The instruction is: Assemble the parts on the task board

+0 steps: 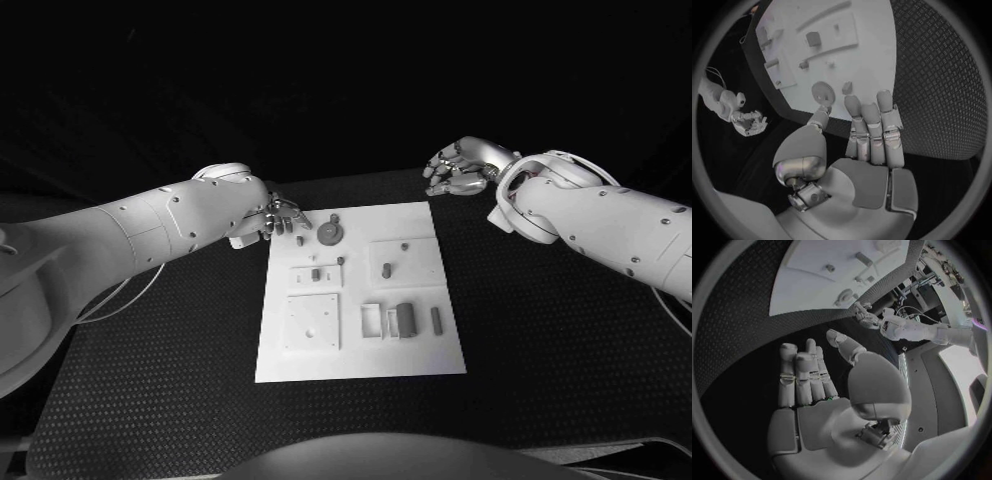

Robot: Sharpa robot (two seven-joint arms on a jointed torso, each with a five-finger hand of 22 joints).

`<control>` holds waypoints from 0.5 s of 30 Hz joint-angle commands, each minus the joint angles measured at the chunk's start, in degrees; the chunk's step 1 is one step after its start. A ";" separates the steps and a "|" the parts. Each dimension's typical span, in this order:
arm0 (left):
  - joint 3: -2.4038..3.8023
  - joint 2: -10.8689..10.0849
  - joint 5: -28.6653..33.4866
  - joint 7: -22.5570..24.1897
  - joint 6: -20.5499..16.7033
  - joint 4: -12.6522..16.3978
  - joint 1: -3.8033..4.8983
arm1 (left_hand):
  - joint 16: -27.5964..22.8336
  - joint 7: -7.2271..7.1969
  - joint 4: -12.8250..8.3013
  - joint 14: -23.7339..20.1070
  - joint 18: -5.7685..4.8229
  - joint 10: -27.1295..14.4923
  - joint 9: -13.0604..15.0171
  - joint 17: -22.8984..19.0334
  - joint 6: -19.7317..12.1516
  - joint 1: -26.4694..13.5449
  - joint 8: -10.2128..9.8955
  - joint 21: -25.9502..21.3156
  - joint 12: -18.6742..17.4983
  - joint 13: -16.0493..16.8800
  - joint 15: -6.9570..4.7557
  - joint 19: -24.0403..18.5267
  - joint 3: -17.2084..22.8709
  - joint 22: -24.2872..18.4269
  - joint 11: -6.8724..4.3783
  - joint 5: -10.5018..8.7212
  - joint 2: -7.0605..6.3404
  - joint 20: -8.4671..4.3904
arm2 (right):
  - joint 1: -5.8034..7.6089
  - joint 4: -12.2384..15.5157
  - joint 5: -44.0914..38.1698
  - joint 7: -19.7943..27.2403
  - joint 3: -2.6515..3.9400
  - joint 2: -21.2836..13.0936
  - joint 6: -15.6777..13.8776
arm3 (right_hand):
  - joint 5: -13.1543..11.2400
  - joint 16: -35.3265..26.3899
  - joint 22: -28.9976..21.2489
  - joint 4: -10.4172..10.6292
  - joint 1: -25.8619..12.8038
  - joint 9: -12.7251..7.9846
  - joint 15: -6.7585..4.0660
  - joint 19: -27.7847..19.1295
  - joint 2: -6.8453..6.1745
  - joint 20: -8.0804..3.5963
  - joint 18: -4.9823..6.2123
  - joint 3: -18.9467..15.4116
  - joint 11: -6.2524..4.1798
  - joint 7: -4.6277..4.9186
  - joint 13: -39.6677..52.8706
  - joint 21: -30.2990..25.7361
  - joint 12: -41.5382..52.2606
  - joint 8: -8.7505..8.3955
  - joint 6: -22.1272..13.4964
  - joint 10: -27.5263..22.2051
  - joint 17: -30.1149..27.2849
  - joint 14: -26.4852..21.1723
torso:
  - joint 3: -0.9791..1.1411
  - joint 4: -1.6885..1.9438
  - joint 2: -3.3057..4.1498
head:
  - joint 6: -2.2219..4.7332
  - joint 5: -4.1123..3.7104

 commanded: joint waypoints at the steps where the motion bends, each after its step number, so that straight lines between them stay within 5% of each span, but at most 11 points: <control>1: -0.07 0.33 -1.85 1.21 1.52 -0.42 -0.24 | 0.43 1.33 -0.06 -0.60 -0.74 -5.59 -0.11 -0.20 0.68 0.93 -0.47 -0.40 -0.10 -0.11 0.08 -0.41 -0.48 0.18 2.49 -0.22 0.12 0.04 | -0.01 0.12 0.00 0.40 0.03 0.04 0.61 | 0.36 0.22 1.01 0.15 -0.15 0.10 -0.04 -0.03 0.38 -0.55 2.61 -0.35 0.32 1.03 0.10 0.11 -0.22 0.35 -0.71 0.90 -0.07 -0.30 | 0.04 0.07 -0.03 | -0.11 -0.05; 15: -0.27 0.75 -2.30 2.66 1.24 -1.15 -1.28 | 0.82 1.48 -0.04 -0.96 -0.74 -5.95 -0.18 -0.81 0.61 2.18 -0.98 -0.69 0.09 -0.35 0.22 -0.50 -0.75 0.28 2.64 -0.19 1.10 0.18 | -0.01 0.28 0.00 0.38 0.03 0.03 0.64 | 0.36 0.23 1.01 0.17 -0.19 0.10 -0.04 -0.02 0.39 -0.55 2.61 -0.34 0.32 1.02 0.10 0.11 -0.23 0.36 -0.71 0.91 -0.08 -0.29 | 0.05 -0.03 0.07 | -0.16 -0.22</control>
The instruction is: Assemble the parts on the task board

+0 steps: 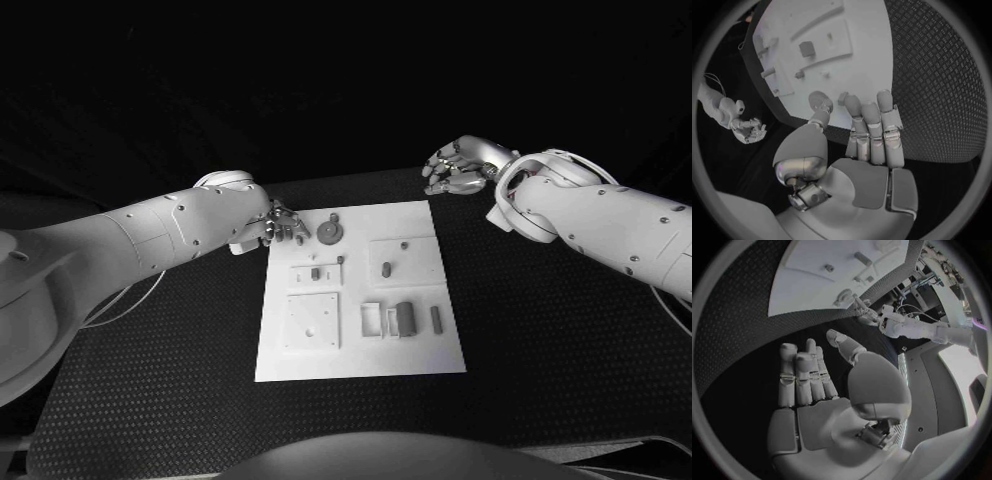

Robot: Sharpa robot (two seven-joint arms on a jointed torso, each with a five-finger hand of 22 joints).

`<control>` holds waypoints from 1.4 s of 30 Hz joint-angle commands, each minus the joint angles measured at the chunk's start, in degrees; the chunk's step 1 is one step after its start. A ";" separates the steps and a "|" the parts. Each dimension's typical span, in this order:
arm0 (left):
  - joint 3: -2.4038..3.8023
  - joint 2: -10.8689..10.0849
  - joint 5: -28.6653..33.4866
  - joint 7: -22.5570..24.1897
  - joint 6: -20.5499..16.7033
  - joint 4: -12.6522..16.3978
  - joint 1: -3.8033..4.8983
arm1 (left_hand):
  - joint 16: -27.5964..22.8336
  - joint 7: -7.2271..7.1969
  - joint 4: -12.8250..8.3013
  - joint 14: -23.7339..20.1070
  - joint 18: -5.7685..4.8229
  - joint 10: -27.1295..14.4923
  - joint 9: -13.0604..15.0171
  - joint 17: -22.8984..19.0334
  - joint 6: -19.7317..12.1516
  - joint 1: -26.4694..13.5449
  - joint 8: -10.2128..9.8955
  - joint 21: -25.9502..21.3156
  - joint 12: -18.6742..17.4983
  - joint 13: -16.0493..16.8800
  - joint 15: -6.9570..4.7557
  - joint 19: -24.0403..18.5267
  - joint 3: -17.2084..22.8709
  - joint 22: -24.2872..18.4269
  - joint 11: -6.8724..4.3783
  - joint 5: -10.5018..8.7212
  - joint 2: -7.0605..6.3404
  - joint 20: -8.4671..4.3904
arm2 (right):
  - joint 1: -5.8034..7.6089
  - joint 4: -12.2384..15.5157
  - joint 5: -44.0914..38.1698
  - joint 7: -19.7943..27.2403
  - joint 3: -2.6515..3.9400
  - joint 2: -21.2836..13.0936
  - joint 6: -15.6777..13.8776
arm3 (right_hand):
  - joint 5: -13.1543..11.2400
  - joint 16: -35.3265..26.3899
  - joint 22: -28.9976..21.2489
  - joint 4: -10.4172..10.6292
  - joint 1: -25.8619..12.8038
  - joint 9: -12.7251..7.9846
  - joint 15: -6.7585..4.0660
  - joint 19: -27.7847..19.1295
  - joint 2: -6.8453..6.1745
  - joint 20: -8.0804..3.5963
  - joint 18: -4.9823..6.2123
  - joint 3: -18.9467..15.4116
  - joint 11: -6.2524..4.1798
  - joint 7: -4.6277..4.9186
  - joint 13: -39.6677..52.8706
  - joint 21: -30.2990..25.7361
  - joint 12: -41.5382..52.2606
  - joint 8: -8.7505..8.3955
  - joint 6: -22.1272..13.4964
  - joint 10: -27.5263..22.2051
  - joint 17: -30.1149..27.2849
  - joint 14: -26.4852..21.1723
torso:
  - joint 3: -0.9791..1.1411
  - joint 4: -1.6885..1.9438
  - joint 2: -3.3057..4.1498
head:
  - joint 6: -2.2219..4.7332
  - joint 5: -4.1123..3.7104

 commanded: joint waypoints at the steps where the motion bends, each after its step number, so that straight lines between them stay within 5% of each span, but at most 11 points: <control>1: 0.02 0.12 -0.63 1.45 0.22 -0.20 0.06 | 0.35 1.18 -0.09 -0.44 -0.75 -5.96 -0.06 -0.12 0.92 0.57 -0.40 -0.25 0.10 -0.10 -0.04 -0.43 -0.40 0.29 2.63 -0.19 -0.08 0.12 | -0.01 0.08 -0.01 0.39 0.03 0.01 0.59 | 0.36 0.23 1.01 0.01 -0.19 0.10 0.00 -0.01 0.39 -0.57 2.60 -0.18 0.32 1.03 0.06 0.11 -0.23 0.36 -0.70 0.92 -0.09 -0.40 | 0.01 -0.09 0.07 | -0.03 -0.12; 42: -0.02 1.33 0.54 1.97 1.84 -1.48 -0.25 | 1.46 1.20 -0.16 -0.69 -0.77 -6.14 0.09 -1.60 1.28 4.22 -1.07 -0.64 0.83 -0.65 -0.01 -0.28 -1.18 0.70 2.65 -0.18 2.40 0.23 | -0.01 0.25 0.00 0.34 0.03 0.18 0.57 | 0.37 0.23 1.01 0.06 -0.31 0.11 -0.01 -0.04 0.38 -0.58 2.60 -0.17 0.31 1.01 0.08 0.09 -0.27 0.39 -0.67 0.95 -0.12 -0.43 | 0.06 -0.02 -0.02 | -0.44 -0.37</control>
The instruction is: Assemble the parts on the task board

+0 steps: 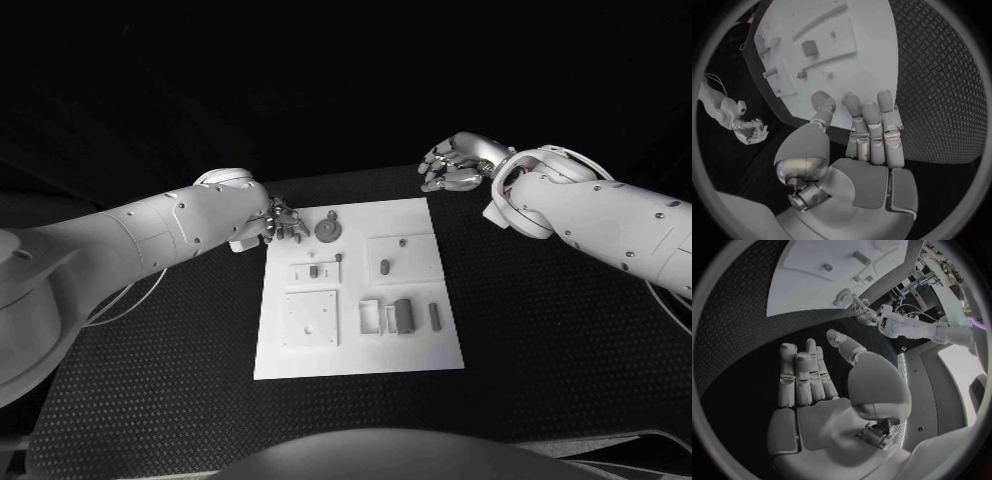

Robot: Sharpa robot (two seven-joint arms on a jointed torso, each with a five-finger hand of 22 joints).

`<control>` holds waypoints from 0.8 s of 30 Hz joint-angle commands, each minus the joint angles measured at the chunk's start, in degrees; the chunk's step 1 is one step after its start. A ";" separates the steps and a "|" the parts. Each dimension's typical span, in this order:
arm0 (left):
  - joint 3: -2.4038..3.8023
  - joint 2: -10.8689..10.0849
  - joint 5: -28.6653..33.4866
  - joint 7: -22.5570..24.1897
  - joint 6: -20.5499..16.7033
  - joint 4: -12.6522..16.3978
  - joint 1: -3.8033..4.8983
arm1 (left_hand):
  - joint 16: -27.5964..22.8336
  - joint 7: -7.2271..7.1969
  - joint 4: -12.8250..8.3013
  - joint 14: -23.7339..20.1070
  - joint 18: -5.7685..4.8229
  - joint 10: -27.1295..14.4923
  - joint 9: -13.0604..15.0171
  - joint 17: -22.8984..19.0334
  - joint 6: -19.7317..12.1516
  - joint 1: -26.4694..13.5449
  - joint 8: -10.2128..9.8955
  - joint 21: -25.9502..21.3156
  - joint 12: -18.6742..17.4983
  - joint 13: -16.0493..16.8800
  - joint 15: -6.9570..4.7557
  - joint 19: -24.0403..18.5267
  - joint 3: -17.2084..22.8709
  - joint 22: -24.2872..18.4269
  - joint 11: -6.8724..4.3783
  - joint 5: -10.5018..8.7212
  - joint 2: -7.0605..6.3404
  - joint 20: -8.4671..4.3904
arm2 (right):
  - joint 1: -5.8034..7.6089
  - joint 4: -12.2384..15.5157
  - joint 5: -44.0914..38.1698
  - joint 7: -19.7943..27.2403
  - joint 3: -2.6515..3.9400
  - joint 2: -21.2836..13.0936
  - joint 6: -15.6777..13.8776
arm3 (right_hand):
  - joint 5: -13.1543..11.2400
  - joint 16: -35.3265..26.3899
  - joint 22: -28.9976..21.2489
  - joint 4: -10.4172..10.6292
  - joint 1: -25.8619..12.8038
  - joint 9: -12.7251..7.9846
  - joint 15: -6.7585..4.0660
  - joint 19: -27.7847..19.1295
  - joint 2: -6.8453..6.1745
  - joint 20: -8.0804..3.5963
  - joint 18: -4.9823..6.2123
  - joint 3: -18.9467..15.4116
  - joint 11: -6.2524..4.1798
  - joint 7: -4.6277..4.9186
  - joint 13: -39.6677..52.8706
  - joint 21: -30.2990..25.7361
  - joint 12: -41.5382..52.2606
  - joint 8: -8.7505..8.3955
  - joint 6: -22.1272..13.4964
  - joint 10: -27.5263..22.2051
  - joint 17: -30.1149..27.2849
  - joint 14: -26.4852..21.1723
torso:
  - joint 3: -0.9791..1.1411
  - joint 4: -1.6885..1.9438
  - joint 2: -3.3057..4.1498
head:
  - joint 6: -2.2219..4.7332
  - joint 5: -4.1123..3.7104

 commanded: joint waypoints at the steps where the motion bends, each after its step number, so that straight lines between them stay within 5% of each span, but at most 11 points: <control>1: -0.02 0.34 0.36 0.47 1.19 -0.20 -0.15 | 0.21 1.10 -0.03 -0.27 -0.78 -5.84 0.09 -0.14 1.40 0.87 -0.42 -0.23 0.39 -0.12 -0.02 -0.06 -0.38 0.74 2.34 -0.18 0.21 0.01 | -0.01 0.16 -0.02 0.34 0.03 0.03 0.52 | 0.37 0.23 1.01 0.06 -0.31 0.08 -0.07 -0.03 0.38 -0.34 2.61 -0.17 0.42 1.09 0.09 0.08 -0.27 0.39 -0.53 0.83 -0.08 -0.34 | 0.03 -0.07 0.06 | 0.01 0.03; 16: -0.03 0.26 0.36 0.50 0.54 -0.36 -0.21 | 0.68 1.12 0.39 -0.31 -0.84 -5.80 0.22 -0.82 1.62 2.45 -0.64 -0.36 0.66 -0.43 -0.01 0.26 1.25 0.81 2.36 -0.27 0.95 0.07 | -0.01 0.18 -0.01 0.23 0.03 0.10 0.73 | 0.37 0.23 1.01 0.09 -0.35 0.08 -0.07 -0.05 0.39 -0.34 2.61 -0.16 0.42 1.08 0.10 0.07 -0.29 0.39 -0.53 0.84 -0.10 -0.36 | -0.01 0.01 0.01 | -0.24 -0.19; 24: -0.03 0.31 1.20 0.52 0.81 -0.33 -0.21 | 1.08 1.11 0.19 -0.19 -0.83 -5.63 0.36 -1.17 1.71 3.56 -0.76 -0.35 0.88 -0.58 -0.04 0.50 3.47 0.93 2.33 -0.27 2.39 0.07 | -0.01 0.11 -0.01 0.22 0.03 0.15 0.75 | 0.36 0.23 1.00 0.12 -0.40 0.08 -0.06 -0.05 0.39 -0.33 2.61 -0.17 0.42 1.09 0.10 0.06 -0.30 0.39 -0.54 0.84 -0.10 -0.37 | -0.02 0.00 -0.01 | -0.33 -0.20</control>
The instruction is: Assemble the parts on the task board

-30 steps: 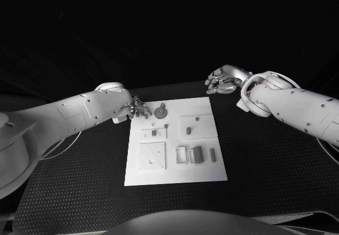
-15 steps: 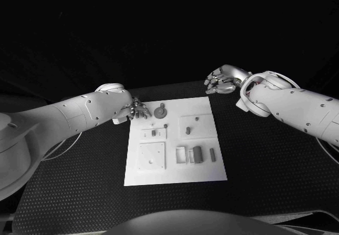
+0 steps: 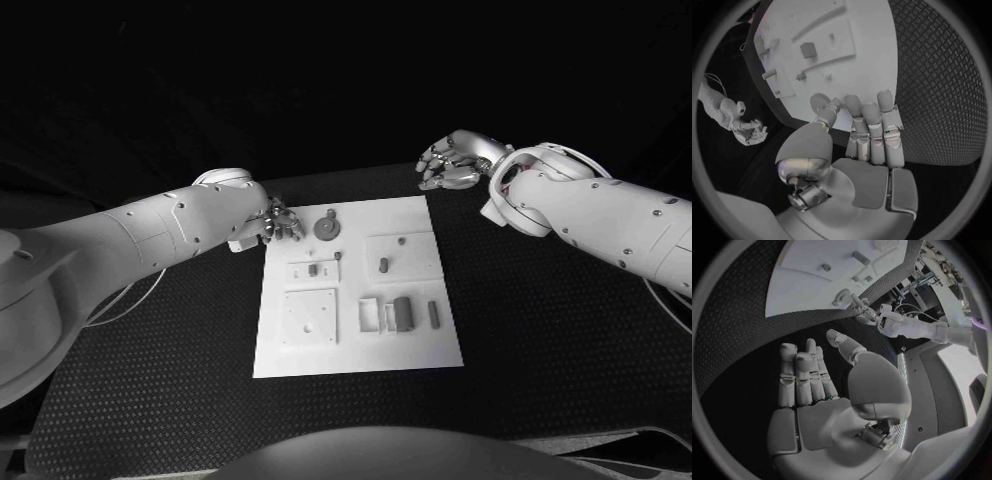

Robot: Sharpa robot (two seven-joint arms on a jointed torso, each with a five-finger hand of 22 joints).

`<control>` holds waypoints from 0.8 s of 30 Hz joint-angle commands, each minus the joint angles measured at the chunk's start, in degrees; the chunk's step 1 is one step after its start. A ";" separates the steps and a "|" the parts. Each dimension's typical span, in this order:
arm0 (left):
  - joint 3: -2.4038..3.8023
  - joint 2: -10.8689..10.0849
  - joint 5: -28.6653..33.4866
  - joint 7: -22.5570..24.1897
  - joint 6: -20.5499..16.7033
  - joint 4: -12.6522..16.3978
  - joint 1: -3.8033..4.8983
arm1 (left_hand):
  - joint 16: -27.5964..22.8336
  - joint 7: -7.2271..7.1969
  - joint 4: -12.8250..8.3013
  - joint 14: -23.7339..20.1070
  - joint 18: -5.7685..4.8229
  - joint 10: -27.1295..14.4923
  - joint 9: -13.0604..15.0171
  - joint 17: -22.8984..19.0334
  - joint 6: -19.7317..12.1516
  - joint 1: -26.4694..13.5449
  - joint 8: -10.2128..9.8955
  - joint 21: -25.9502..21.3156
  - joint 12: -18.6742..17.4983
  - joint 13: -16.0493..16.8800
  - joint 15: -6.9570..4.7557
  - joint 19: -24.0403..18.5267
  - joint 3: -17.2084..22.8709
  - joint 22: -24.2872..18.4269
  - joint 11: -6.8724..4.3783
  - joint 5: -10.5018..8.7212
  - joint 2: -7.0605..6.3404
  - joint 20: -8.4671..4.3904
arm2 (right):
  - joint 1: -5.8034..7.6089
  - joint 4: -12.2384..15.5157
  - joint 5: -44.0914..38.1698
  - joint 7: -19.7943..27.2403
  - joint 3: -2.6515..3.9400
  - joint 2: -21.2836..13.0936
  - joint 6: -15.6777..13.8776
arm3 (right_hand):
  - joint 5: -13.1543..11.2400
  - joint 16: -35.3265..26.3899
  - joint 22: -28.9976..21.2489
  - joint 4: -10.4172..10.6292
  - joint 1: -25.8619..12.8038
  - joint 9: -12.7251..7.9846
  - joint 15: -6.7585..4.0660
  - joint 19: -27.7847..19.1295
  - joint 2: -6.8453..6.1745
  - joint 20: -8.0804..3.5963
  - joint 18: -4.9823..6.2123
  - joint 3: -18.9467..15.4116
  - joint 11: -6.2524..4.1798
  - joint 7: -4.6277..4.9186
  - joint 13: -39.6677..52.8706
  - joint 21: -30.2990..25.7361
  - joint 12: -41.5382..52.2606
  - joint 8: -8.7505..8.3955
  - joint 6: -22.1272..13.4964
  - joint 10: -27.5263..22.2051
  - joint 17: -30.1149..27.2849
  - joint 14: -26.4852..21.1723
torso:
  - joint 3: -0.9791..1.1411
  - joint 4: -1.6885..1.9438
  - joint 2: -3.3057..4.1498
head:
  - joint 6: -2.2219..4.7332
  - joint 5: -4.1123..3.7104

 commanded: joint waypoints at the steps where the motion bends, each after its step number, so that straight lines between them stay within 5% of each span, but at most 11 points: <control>1: 0.01 0.13 1.17 0.43 0.62 0.02 0.02 | 0.25 1.12 -0.10 -0.21 -0.81 -5.53 0.10 -0.17 1.68 1.10 -0.37 -0.36 0.43 -0.10 -0.06 0.51 1.17 0.92 2.22 -0.27 0.95 0.04 | -0.01 -0.02 -0.02 0.27 0.03 0.08 0.66 | 0.36 0.23 1.01 0.13 -0.41 0.09 0.07 0.03 0.39 -0.44 2.61 -0.17 0.41 0.96 0.09 0.06 -0.30 0.39 -0.66 0.85 -0.05 -0.33 | 0.01 -0.03 -0.01 | -0.04 0.04; 9: 0.01 0.14 4.09 0.53 1.17 -0.26 0.02 | 0.71 1.23 -0.04 -0.17 -0.83 -5.47 0.31 -0.69 1.70 4.35 -0.54 -0.22 0.76 -0.26 0.01 0.74 6.20 1.12 2.30 -0.27 1.72 0.22 | -0.01 -0.03 -0.01 0.26 0.03 0.09 0.74 | 0.37 0.22 1.00 0.21 -0.49 0.08 0.07 0.03 0.46 -0.43 2.61 -0.16 0.41 0.96 0.09 0.05 -0.31 0.39 -0.66 0.86 -0.06 -0.34 | 0.05 0.02 -0.02 | -0.10 0.00; 24: 0.02 -0.39 6.61 0.83 0.84 0.00 0.03 | 1.65 1.07 -0.15 0.17 -0.83 -5.03 0.77 -1.12 2.15 5.70 -0.45 0.49 1.49 -0.29 -0.13 1.19 9.40 1.35 2.14 -0.27 2.29 0.18 | -0.01 -0.10 0.01 0.18 0.03 -0.01 0.89 | 0.36 0.22 1.00 0.30 -0.59 0.08 0.08 0.02 0.49 -0.42 2.61 -0.16 0.41 0.97 0.10 0.04 -0.33 0.39 -0.67 0.86 -0.07 -0.35 | 0.06 0.00 -0.03 | -0.21 -0.02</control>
